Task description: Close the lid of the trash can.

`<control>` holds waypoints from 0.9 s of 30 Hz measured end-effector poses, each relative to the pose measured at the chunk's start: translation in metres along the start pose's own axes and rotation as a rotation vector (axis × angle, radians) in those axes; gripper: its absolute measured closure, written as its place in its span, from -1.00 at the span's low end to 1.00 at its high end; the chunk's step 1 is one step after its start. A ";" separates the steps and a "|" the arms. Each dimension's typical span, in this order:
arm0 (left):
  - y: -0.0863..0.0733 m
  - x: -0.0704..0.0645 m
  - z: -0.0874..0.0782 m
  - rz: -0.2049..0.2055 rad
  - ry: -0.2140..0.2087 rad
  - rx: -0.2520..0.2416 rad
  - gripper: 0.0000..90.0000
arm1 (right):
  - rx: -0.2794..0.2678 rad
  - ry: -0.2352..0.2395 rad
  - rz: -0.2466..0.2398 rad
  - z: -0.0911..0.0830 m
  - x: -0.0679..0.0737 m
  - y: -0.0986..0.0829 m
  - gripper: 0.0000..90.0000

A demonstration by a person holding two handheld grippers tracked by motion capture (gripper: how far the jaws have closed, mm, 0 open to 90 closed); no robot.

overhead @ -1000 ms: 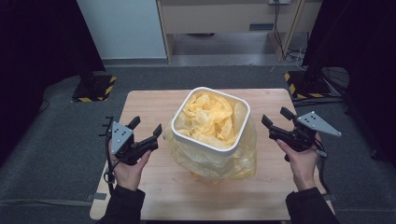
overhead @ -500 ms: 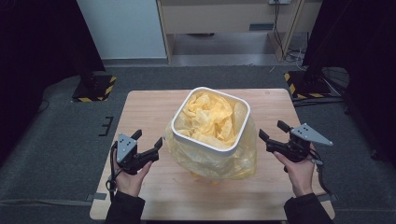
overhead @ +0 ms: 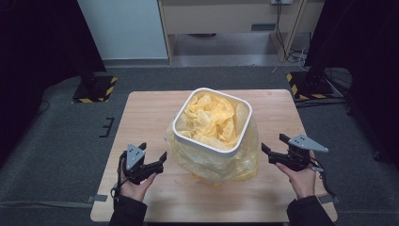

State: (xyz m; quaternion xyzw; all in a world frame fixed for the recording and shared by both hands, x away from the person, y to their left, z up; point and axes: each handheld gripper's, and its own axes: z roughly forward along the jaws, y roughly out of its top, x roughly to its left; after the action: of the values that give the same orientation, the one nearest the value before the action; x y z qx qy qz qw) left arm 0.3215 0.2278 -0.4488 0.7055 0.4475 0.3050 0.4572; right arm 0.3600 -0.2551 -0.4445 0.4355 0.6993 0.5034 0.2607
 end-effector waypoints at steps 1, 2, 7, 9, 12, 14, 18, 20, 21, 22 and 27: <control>-0.003 0.001 0.001 -0.002 -0.004 0.011 -0.66 | 0.012 -0.001 -0.001 0.000 -0.001 -0.002 -0.62; -0.007 0.003 0.001 -0.004 -0.005 0.029 -0.67 | 0.026 -0.002 -0.004 0.001 -0.003 -0.004 -0.62; -0.024 0.011 0.007 -0.024 -0.020 0.121 -0.69 | 0.092 -0.020 -0.009 0.002 -0.009 -0.023 -0.63; -0.031 0.013 0.010 -0.007 -0.013 0.167 -0.70 | 0.143 -0.025 -0.016 0.005 -0.012 -0.032 -0.63; -0.039 0.018 0.013 -0.016 -0.025 0.218 -0.73 | 0.202 -0.028 -0.025 0.008 -0.016 -0.041 -0.63; -0.043 0.022 0.013 -0.026 -0.024 0.253 -0.73 | 0.242 -0.029 -0.044 0.010 -0.020 -0.047 -0.65; -0.053 0.034 0.013 -0.040 -0.007 0.312 -0.75 | 0.271 -0.044 -0.055 0.009 -0.027 -0.055 -0.68; -0.058 0.042 0.013 -0.046 0.020 0.334 -0.76 | 0.283 -0.062 -0.069 0.009 -0.032 -0.058 -0.70; -0.059 0.044 0.013 -0.056 0.027 0.337 -0.76 | 0.288 -0.070 -0.077 0.010 -0.036 -0.061 -0.71; -0.061 0.048 0.013 -0.067 0.035 0.341 -0.77 | 0.294 -0.076 -0.079 0.010 -0.038 -0.063 -0.71; -0.067 0.060 0.015 -0.094 0.072 0.362 -0.78 | 0.356 -0.118 -0.052 0.009 -0.054 -0.072 -0.74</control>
State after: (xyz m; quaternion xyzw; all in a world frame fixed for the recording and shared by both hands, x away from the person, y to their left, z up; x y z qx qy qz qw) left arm 0.3355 0.2883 -0.5149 0.7433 0.5434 0.2230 0.3201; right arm 0.3682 -0.3062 -0.5182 0.4853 0.7717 0.3386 0.2330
